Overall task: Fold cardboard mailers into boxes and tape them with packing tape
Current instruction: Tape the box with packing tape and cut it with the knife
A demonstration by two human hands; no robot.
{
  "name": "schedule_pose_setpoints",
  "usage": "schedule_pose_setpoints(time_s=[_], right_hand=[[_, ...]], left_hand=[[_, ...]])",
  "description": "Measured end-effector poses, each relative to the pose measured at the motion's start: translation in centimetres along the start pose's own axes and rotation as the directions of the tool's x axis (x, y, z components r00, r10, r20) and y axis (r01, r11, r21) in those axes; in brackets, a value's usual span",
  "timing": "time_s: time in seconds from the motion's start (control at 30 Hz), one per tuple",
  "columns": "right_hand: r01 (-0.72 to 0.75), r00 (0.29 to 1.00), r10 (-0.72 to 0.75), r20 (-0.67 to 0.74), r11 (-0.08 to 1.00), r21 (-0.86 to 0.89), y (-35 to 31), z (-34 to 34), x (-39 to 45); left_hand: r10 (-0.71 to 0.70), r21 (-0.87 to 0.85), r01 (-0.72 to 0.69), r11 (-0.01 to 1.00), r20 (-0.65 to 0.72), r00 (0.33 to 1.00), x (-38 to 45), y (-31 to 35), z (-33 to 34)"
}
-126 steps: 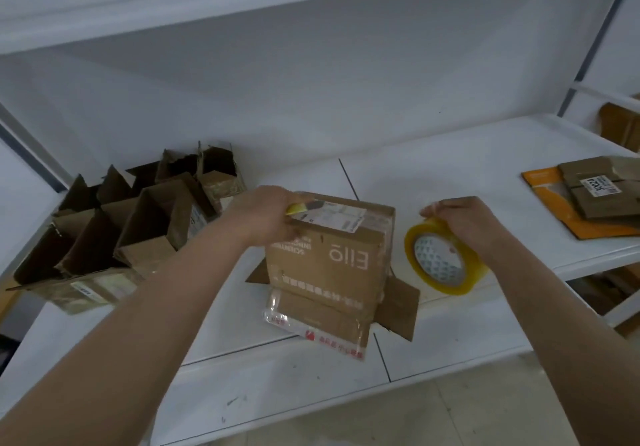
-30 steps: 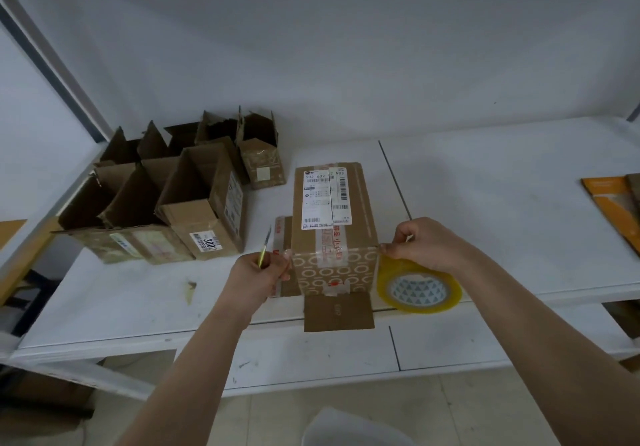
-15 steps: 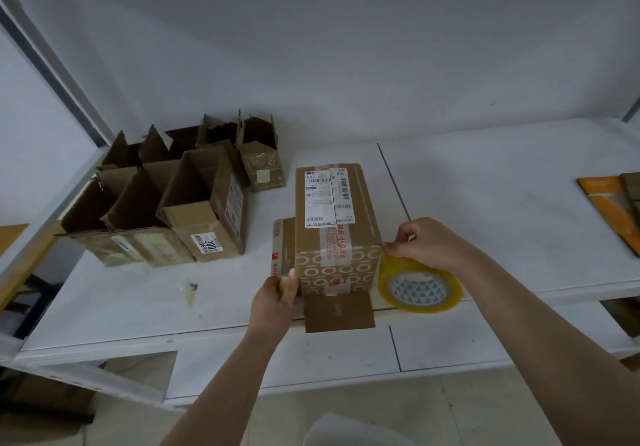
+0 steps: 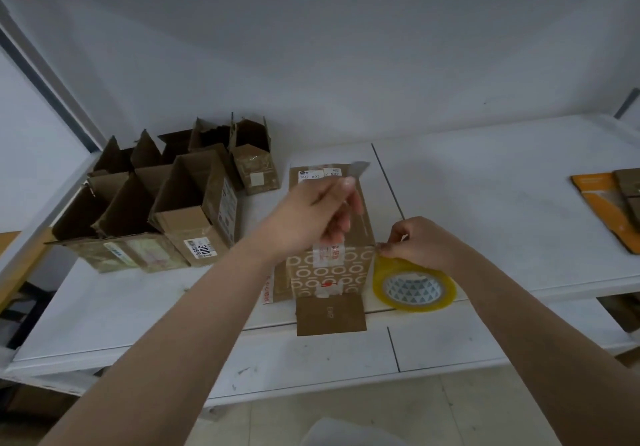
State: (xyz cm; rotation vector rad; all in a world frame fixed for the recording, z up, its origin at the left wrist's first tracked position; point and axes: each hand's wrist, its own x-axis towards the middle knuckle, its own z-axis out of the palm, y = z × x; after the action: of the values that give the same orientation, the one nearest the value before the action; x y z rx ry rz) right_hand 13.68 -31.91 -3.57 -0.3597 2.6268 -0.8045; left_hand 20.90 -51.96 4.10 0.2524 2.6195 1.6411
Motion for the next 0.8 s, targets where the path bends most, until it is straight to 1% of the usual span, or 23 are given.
schedule_pose_setpoints(time_s=[0.07,0.1,0.17,0.23,0.33,0.4,0.47,0.5,0.6,0.63,0.67,0.7,0.73,0.8], right_hand=[[0.009,1.000,-0.009,0.001,1.000,0.000,-0.2,0.0,0.0],[0.011,1.000,-0.011,0.004,1.000,-0.004,-0.2,0.1,0.0],[0.008,1.000,-0.008,0.023,1.000,0.004,-0.2,0.3,0.0],[0.008,0.998,-0.013,0.056,0.996,0.086,0.0,0.1,0.0],[-0.024,0.986,-0.021,0.168,0.964,0.263,0.7,-0.4,-0.5],[-0.024,0.978,-0.038,0.206,0.957,0.290,1.3,-0.9,-0.7],[0.009,0.981,-0.056,0.183,0.968,0.250,1.6,-1.3,-0.5],[0.028,0.984,-0.062,0.167,0.979,0.202,1.6,-1.4,-0.3],[0.037,0.990,-0.034,0.138,0.999,-0.021,1.9,-1.5,-0.2],[0.036,0.990,-0.028,0.137,0.998,-0.059,2.0,-1.5,-0.3],[0.041,0.989,-0.033,0.144,0.998,-0.051,2.1,-1.6,-0.5],[0.047,0.987,-0.045,0.157,0.999,-0.010,2.2,-1.7,-0.7],[0.048,0.984,-0.053,0.170,0.998,0.036,2.3,-1.8,-1.0],[0.042,0.982,-0.057,0.180,0.995,0.087,2.4,-2.0,-1.5]], left_hand=[[-0.071,-0.017,0.073,0.997,0.085,0.994,2.0,-0.2,1.7],[-0.107,-0.002,0.108,0.994,0.105,0.989,2.6,-0.8,2.3],[-0.162,0.070,0.156,0.985,0.080,0.984,3.0,-2.5,2.8],[-0.166,0.070,0.163,0.984,0.033,0.986,2.9,-4.0,2.5],[-0.130,0.028,0.130,0.991,0.017,0.991,2.7,-4.8,2.2],[-0.113,0.049,0.112,0.992,0.017,0.993,2.7,-4.8,2.4],[-0.094,0.084,0.092,0.992,0.021,0.995,2.6,-4.8,2.5],[-0.086,0.098,0.083,0.992,0.025,0.996,2.6,-4.7,2.5],[-0.098,0.091,0.094,0.991,0.039,0.994,2.4,-4.7,2.4],[-0.112,0.090,0.108,0.990,0.048,0.993,2.4,-4.6,2.4],[-0.127,0.109,0.120,0.987,0.063,0.990,2.4,-4.4,2.4],[-0.139,0.157,0.124,0.980,0.089,0.986,2.4,-4.2,2.4],[-0.146,0.239,0.113,0.964,0.125,0.981,2.5,-3.9,2.4],[-0.160,0.470,0.045,0.882,0.208,0.965,2.8,-3.0,2.6]])
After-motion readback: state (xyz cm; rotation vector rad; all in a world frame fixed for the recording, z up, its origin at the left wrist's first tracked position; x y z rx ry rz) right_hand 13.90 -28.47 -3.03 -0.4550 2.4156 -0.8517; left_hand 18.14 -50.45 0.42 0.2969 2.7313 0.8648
